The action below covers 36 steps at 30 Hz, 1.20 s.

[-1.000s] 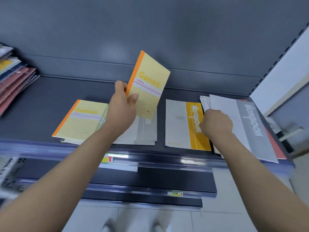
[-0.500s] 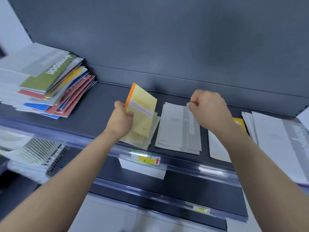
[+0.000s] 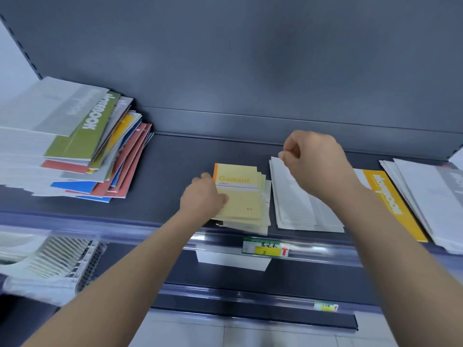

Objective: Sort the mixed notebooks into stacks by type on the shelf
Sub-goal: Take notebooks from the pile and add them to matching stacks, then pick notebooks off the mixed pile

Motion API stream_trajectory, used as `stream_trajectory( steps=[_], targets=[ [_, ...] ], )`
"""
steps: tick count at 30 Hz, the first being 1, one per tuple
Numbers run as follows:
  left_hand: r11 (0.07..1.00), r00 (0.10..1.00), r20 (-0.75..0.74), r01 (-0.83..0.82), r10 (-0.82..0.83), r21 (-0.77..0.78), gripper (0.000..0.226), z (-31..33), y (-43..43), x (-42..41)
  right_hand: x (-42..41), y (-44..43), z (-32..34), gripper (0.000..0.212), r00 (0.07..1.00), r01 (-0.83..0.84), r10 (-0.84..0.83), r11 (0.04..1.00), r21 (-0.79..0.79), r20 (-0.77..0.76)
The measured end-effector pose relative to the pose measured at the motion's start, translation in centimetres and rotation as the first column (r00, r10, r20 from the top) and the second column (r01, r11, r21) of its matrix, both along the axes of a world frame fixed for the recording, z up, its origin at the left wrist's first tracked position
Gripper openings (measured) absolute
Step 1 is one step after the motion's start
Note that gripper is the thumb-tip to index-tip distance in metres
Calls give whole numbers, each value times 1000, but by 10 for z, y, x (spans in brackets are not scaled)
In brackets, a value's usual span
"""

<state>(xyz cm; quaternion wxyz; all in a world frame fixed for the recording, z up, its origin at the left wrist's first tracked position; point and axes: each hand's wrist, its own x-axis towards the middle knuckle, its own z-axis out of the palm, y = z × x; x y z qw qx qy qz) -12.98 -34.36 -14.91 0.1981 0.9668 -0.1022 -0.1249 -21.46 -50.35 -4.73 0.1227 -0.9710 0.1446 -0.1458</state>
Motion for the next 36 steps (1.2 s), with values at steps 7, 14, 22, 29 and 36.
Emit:
stream_trajectory(
  steps=[7,14,22,29,36],
  targets=[
    [993,928,369,90,-57,-71,34,44,22,19,27,25,23,26,990,-135,140,979,-154,21],
    [1000,512,859,-8,19,-17,22,120,92,40,95,86,51,29,868,-370,399,917,-151,296],
    [970,372,916,-233,148,-62,25,149,180,48,152,158,56,26,732,-555,575,814,-170,365],
    [977,447,882,-204,152,-65,26,131,243,87,192,217,42,25,773,-561,568,820,-111,284],
    [995,566,819,-83,94,-57,24,117,313,136,237,293,16,34,918,-389,395,912,130,-26]
  ],
)
